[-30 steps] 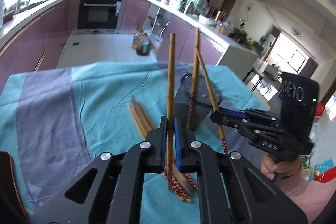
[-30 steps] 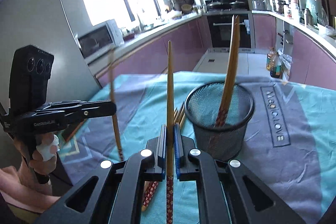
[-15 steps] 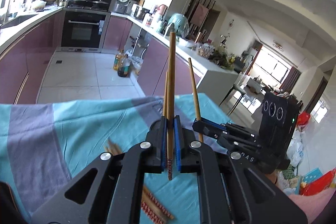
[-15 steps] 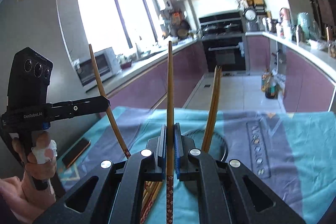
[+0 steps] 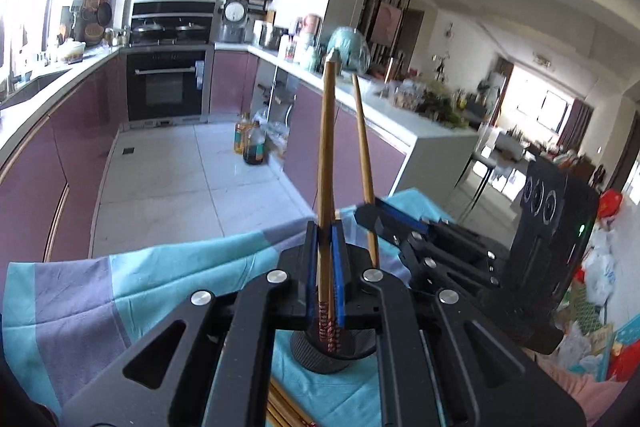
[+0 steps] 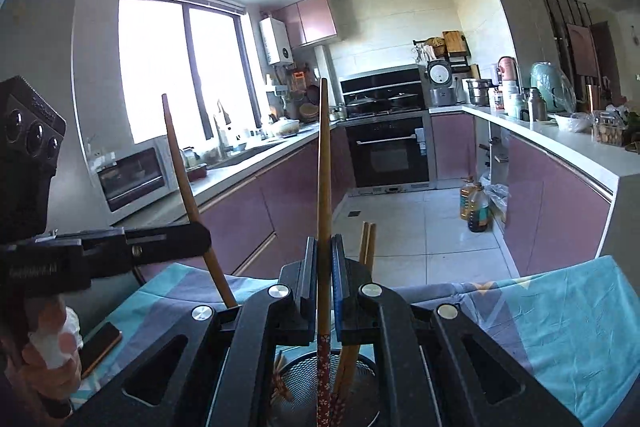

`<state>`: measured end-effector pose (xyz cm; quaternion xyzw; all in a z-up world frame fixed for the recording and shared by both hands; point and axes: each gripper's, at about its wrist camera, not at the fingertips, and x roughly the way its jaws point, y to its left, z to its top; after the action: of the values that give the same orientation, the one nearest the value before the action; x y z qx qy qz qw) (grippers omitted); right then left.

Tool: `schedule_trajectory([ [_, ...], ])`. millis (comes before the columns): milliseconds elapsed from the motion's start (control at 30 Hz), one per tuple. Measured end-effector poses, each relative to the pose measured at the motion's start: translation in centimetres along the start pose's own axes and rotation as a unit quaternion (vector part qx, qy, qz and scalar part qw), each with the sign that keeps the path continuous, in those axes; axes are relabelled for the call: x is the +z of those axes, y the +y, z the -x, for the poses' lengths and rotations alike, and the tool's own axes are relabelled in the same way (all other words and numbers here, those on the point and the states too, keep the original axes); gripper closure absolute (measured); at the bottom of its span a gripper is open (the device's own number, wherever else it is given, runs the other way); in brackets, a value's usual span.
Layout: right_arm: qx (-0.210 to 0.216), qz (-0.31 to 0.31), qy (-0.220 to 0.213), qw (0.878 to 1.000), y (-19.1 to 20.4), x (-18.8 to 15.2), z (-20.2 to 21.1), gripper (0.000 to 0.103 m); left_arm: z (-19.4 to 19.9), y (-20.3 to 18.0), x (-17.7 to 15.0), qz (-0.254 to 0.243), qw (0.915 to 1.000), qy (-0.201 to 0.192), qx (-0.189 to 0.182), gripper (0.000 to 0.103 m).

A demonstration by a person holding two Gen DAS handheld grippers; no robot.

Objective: Organize utensils
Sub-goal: 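Raise both chopsticks upright and lower them into the mesh holder, then open both grippers to release the chopsticks in the holder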

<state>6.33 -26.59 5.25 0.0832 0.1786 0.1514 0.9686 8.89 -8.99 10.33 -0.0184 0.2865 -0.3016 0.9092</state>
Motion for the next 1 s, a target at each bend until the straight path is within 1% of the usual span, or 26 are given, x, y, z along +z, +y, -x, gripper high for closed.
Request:
schedule_trajectory([
  [133, -0.012, -0.006, 0.029, 0.999, -0.6, -1.5, -1.3, 0.097, -2.2, -0.1, -1.0, -0.001, 0.9995, 0.032, 0.003, 0.095],
  [167, -0.013, -0.006, 0.034, 0.999, -0.7, -1.7, -1.3, 0.097, -2.7, -0.3, -1.4, -0.003, 0.999, 0.044, 0.002, 0.095],
  [367, -0.014, -0.003, 0.082, 0.997, -0.7, -2.6, -1.1, 0.097, -5.7, 0.3, -2.8, -0.015, 0.9968, 0.079, -0.006, 0.095],
  [467, -0.014, -0.003, 0.114, 0.993, -0.7, -2.7, -1.3, 0.097, -6.9, 0.6, -3.1, -0.015, 0.9958, 0.091, -0.003, 0.095],
  [600, -0.002, -0.009, 0.158, 0.987, -0.9, -3.2, -1.9, 0.097, -7.8, 1.2, -3.2, -0.012, 0.9956, 0.093, 0.0, 0.095],
  [733, 0.001, -0.011, 0.187, 0.982, -1.0, -3.7, -2.5, 0.097, -8.9, 1.4, -3.5, -0.011, 0.9945, 0.104, 0.006, 0.095],
  [833, -0.006, -0.016, 0.193, 0.981, -1.3, -4.1, -2.8, 0.093, -9.4, 1.6, -3.8, -0.006, 0.994, 0.109, 0.011, 0.095],
  [900, -0.006, -0.016, 0.191, 0.982, -1.2, -4.3, -2.7, 0.09, -9.5, 1.8, -4.0, 0.001, 0.9939, 0.11, 0.011, 0.087],
  [967, -0.004, -0.014, 0.185, 0.983, -0.9, -4.3, -2.5, 0.084, -9.3, 1.6, -4.2, 0.005, 0.9941, 0.107, 0.017, 0.079],
  [1000, -0.006, -0.011, 0.183, 0.983, -0.8, -4.3, -2.5, 0.082, -9.1, 1.6, -4.3, 0.003, 0.9945, 0.102, 0.022, 0.077],
])
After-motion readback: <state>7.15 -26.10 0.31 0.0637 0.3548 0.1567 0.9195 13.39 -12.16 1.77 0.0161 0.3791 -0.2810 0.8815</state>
